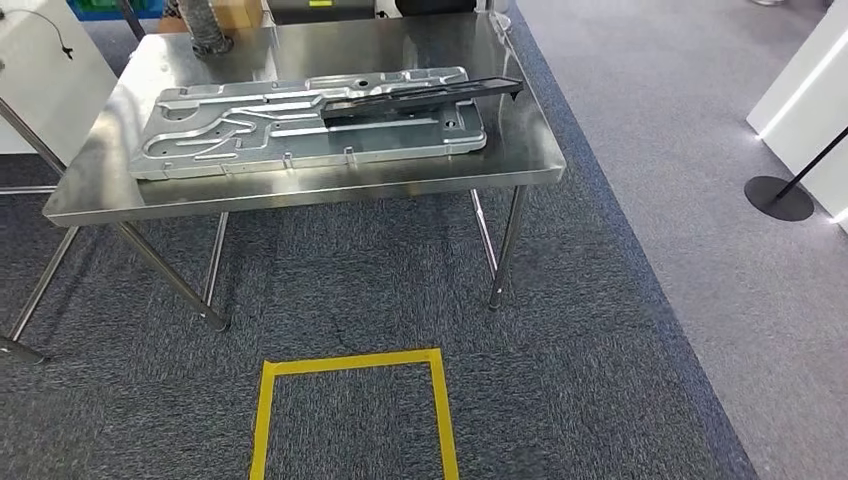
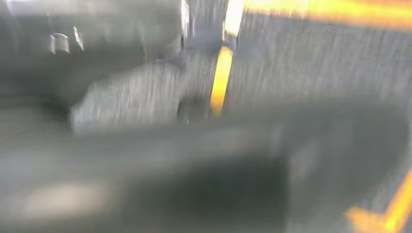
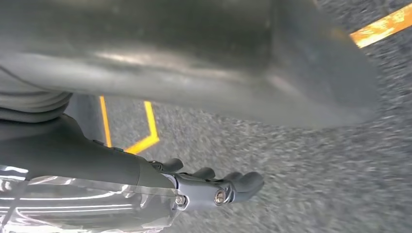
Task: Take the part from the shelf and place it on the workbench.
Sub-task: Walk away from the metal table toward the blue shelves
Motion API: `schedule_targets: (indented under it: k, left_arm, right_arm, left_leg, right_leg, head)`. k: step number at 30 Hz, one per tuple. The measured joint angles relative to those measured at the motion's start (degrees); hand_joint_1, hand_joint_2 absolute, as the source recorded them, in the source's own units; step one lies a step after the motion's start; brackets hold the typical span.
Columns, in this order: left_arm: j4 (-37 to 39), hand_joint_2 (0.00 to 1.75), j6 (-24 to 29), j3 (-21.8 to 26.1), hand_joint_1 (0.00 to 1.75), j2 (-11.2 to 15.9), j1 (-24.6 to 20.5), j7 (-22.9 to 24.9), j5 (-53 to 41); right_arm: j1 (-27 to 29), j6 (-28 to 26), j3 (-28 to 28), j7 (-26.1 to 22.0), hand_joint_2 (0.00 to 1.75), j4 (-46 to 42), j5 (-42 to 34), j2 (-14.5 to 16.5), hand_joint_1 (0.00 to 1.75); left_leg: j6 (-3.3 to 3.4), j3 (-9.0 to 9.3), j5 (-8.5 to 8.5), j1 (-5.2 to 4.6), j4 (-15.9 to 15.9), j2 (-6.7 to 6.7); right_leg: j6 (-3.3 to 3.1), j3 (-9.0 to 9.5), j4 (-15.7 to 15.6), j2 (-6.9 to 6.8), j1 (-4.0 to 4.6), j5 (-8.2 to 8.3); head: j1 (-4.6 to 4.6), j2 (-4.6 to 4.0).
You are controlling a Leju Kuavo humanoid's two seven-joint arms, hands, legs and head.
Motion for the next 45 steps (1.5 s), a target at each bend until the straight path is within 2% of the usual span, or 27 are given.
schedule_targets:
  k: [3,4,5,7,9,11,12,14,15,17,19,20,21,23,25,26,30,31,33,34,36,37,38,40,42,44,45]
  left_arm:
    - [0.0,0.0,-0.29,-0.08,0.0,-0.02,0.29,0.05,-0.09]
    - [0.0,0.0,-0.43,-0.09,0.0,-0.02,0.31,0.05,-0.11]
    - [0.0,0.0,-0.56,-0.09,0.0,-0.02,0.29,0.05,-0.13]
    - [0.0,0.0,-0.72,-0.1,0.0,-0.01,0.23,0.02,-0.14]
    - [0.0,0.0,-0.79,-0.1,0.0,0.0,0.06,-0.05,-0.14]
    - [0.0,0.0,-0.75,-0.1,0.0,0.03,-0.24,-0.16,-0.14]
    - [0.0,0.0,-0.65,-0.11,0.0,0.05,-0.35,-0.22,-0.16]
    - [0.01,0.0,-0.25,-0.11,0.0,0.03,-0.32,-0.12,-0.2]
    - [0.02,0.0,-0.03,-0.12,0.0,0.01,-0.26,0.09,-0.3]
    - [0.04,0.0,0.31,-0.13,0.0,-0.03,-0.2,0.64,-0.55]
    - [0.04,0.0,0.57,-0.13,0.0,-0.01,-0.17,1.07,-0.73]
    - [0.04,0.0,0.75,-0.13,0.0,-0.01,-0.12,1.22,-0.75]
    - [0.04,0.0,0.93,-0.13,0.0,-0.01,-0.08,1.33,-0.74]
    - [0.04,0.0,1.21,-0.13,0.0,-0.02,-0.04,1.49,-0.73]
    - [0.07,0.0,1.25,-0.13,0.0,-0.08,-0.05,1.55,-0.69]
    - [0.08,0.0,1.24,-0.13,0.0,-0.1,-0.07,1.56,-0.65]
    - [0.11,0.0,1.15,-0.12,0.0,-0.1,-0.11,1.56,-0.22]
    - [0.11,0.0,1.15,-0.11,0.0,-0.09,-0.09,1.56,-0.12]
    - [0.11,0.0,1.15,-0.1,0.0,-0.08,-0.02,1.56,-0.03]
    - [0.11,0.0,1.16,-0.1,0.0,-0.08,0.04,1.57,0.0]
    - [0.11,0.87,1.25,-0.09,0.0,-0.08,0.19,1.68,0.06]
    - [0.11,1.31,1.31,-0.07,0.0,-0.07,0.24,1.76,0.14]
    - [0.11,1.75,1.39,-0.04,0.0,-0.07,0.26,1.84,0.19]
    - [0.13,1.75,1.63,0.0,0.0,-0.11,0.23,1.89,0.26]
    - [0.17,1.75,1.82,0.01,0.0,-0.18,0.19,1.96,0.33]
    - [0.19,1.75,1.91,0.05,0.0,-0.19,0.2,2.21,0.44]
    - [0.18,1.75,1.93,0.06,0.0,-0.15,0.25,2.4,0.5]
  right_arm:
    - [-0.01,0.86,-0.54,0.53,0.0,0.19,-0.22,0.11,0.0]
    - [0.0,1.07,-0.7,0.55,0.0,0.19,-0.23,0.11,0.0]
    - [0.0,1.21,-0.86,0.5,0.0,0.19,-0.23,0.11,0.0]
    - [-0.03,1.34,-1.04,0.33,0.0,0.19,-0.24,0.11,0.0]
    - [-0.09,1.39,-1.15,0.02,0.0,0.19,-0.27,0.12,0.0]
    - [-0.16,1.4,-1.32,-0.32,0.0,0.19,-0.36,0.15,0.0]
    - [-0.19,1.39,-1.43,-0.43,0.0,0.19,-0.44,0.15,0.0]
    - [-0.23,1.34,-1.65,-0.42,0.0,0.2,-0.67,0.14,0.0]
    - [-0.25,1.32,-1.81,-0.23,0.0,0.2,-0.81,0.13,0.0]
    - [-0.23,1.32,-2.21,0.55,0.0,0.22,-1.01,0.11,0.0]
    - [-0.15,1.38,-2.56,1.34,0.0,0.27,-1.09,0.13,0.0]
    - [-0.08,1.4,-2.68,1.57,0.44,0.32,-1.12,0.14,0.0]
    - [0.0,1.42,-2.78,1.69,0.87,0.35,-1.13,0.15,0.0]
    - [0.12,1.5,-2.96,1.77,1.75,0.38,-1.12,0.15,0.0]
    - [0.15,1.8,-3.07,1.77,1.75,0.38,-1.11,0.1,0.0]
    - [0.15,2.0,-3.11,1.76,1.75,0.39,-1.11,0.07,0.0]
    - [0.15,2.21,-3.38,1.78,1.75,0.43,-0.98,0.04,0.0]
    - [0.14,2.15,-3.4,1.81,1.75,0.44,-0.93,0.04,0.0]
    - [0.13,1.97,-3.42,2.23,1.75,0.45,-0.84,0.03,0.0]
    - [0.13,1.88,-3.42,2.6,1.31,0.45,-0.79,0.02,0.0]
    - [0.13,1.79,-3.43,3.25,0.44,0.45,-0.71,0.01,0.0]
    - [0.13,1.79,-3.43,3.31,0.0,0.45,-0.67,0.01,0.0]
    - [0.13,1.83,-3.44,3.24,0.0,0.46,-0.62,0.02,0.0]
    - [0.09,1.91,-3.45,2.94,0.87,0.46,-0.51,0.0,0.0]
    - [0.02,1.96,-3.47,2.64,1.75,0.45,-0.43,-0.07,0.0]
    - [-0.03,1.94,-3.5,2.42,1.75,0.46,-0.36,-0.09,0.0]
    - [-0.02,1.91,-3.5,2.4,1.75,0.46,-0.33,-0.09,0.0]
  left_leg:
    - [-0.99,-2.34,-7.98,0.43,8.0,-0.17]
    - [-1.21,-2.95,-10.07,0.54,11.66,-0.17]
    - [-1.35,-3.05,-10.8,0.61,14.38,-0.17]
    - [-1.27,-0.73,-8.7,0.67,14.6,-0.18]
    - [-0.7,5.34,-6.34,0.61,7.41,-0.22]
    - [0.03,11.2,-6.98,0.36,-1.18,-0.27]
    - [0.33,12.59,-7.61,0.18,-3.67,-0.28]
    - [0.98,12.3,-7.39,0.13,-4.79,-0.19]
    - [1.42,11.93,-6.96,0.2,-4.94,-0.1]
    - [2.24,11.04,-5.83,0.34,-5.16,0.08]
    - [2.59,9.89,-4.97,0.12,-5.01,0.12]
    - [2.59,9.3,-4.62,0.01,-4.86,0.13]
    - [2.56,8.71,-4.34,-0.06,-4.64,0.15]
    - [2.39,7.76,-3.97,-0.12,-4.03,0.14]
    - [2.13,7.03,-3.82,-0.19,-3.39,0.15]
    - [1.91,6.76,-3.74,-0.24,-3.13,0.17]
    - [0.75,6.2,-3.87,-0.3,-2.47,0.09]
    - [0.42,5.69,-4.82,-0.26,-1.3,0.0]
    - [-0.27,3.1,-8.41,0.11,4.68,-0.16]
    - [-0.63,1.34,-10.28,0.39,8.69,-0.17]
    - [-1.47,-0.67,-11.46,1.11,13.54,-0.17]
    - [-1.91,-0.24,-10.42,1.5,12.89,-0.16]
    - [-2.36,1.26,-8.46,1.93,9.99,-0.15]
    - [-3.23,5.1,-5.34,2.48,2.12,-0.24]
    - [-2.75,6.73,-4.83,2.5,-1.59,-0.3]
    - [-1.86,6.41,-4.99,2.29,-1.42,-0.27]
    - [-1.85,6.27,-4.93,2.15,-1.35,-0.28]
  right_leg:
    - [-0.93,-2.36,-0.07,-0.3,0.0,2.08]
    - [-0.96,-3.23,-0.01,-0.33,0.08,2.74]
    - [-0.93,-4.13,0.1,-0.34,0.14,3.39]
    - [-0.74,-5.99,0.43,-0.34,0.2,4.64]
    - [-0.41,-7.5,0.8,-0.29,0.26,5.74]
    - [0.14,-8.35,0.99,-0.32,0.4,6.84]
    - [0.49,-8.58,0.94,-0.37,0.43,7.35]
    - [1.24,-8.9,0.76,-0.42,0.34,8.18]
    - [1.56,-9.21,1.19,-0.33,0.27,7.65]
    - [2.0,-10.67,5.2,-0.08,0.1,3.75]
    - [2.27,-12.99,12.71,0.06,0.01,-1.37]
    - [2.38,-13.69,15.79,0.06,0.0,-2.51]
    - [2.43,-13.52,17.09,0.06,0.0,-2.43]
    - [2.25,-9.79,12.84,0.06,0.01,0.12]
    - [1.68,-4.43,4.43,0.07,0.18,1.86]
    - [1.43,-2.8,1.61,0.07,0.32,2.04]
    - [0.41,-2.12,-0.54,-0.04,0.25,2.15]
    - [0.02,-2.13,-0.78,-0.1,0.07,2.37]
    - [-0.62,-2.32,-1.02,-0.21,-0.06,2.69]
    - [-0.78,-2.52,-0.95,-0.24,-0.04,2.76]
    - [-0.83,-2.81,-0.67,-0.23,-0.08,2.79]
    - [-0.76,-2.89,-0.44,-0.18,-0.18,2.74]
    - [-0.59,-2.93,-0.13,-0.1,-0.33,2.61]
    - [0.08,-3.2,0.87,0.09,-0.48,2.1]
    - [0.73,-3.75,1.73,0.22,-0.23,1.75]
    - [1.07,-4.14,1.89,0.25,-0.12,1.84]
    - [1.23,-4.21,1.86,0.24,-0.23,1.92]
  head:
    - [-0.01,-0.01]
    - [-0.01,-0.01]
    - [-0.01,-0.01]
    - [-0.01,-0.01]
    - [-0.02,0.0]
    - [-0.01,0.01]
    - [-0.01,0.0]
    - [-0.01,-0.01]
    - [-0.01,-0.01]
    - [0.01,-0.01]
    - [0.01,-0.01]
    - [0.01,-0.01]
    - [0.01,-0.01]
    - [0.01,-0.01]
    - [0.0,-0.01]
    - [-0.01,-0.01]
    - [-0.01,0.0]
    - [-0.01,-0.01]
    - [-0.02,-0.01]
    - [-0.02,-0.01]
    - [-0.02,-0.01]
    - [-0.02,-0.01]
    - [-0.02,-0.01]
    - [-0.01,-0.01]
    - [0.02,0.0]
    - [0.04,0.01]
    - [0.04,0.01]
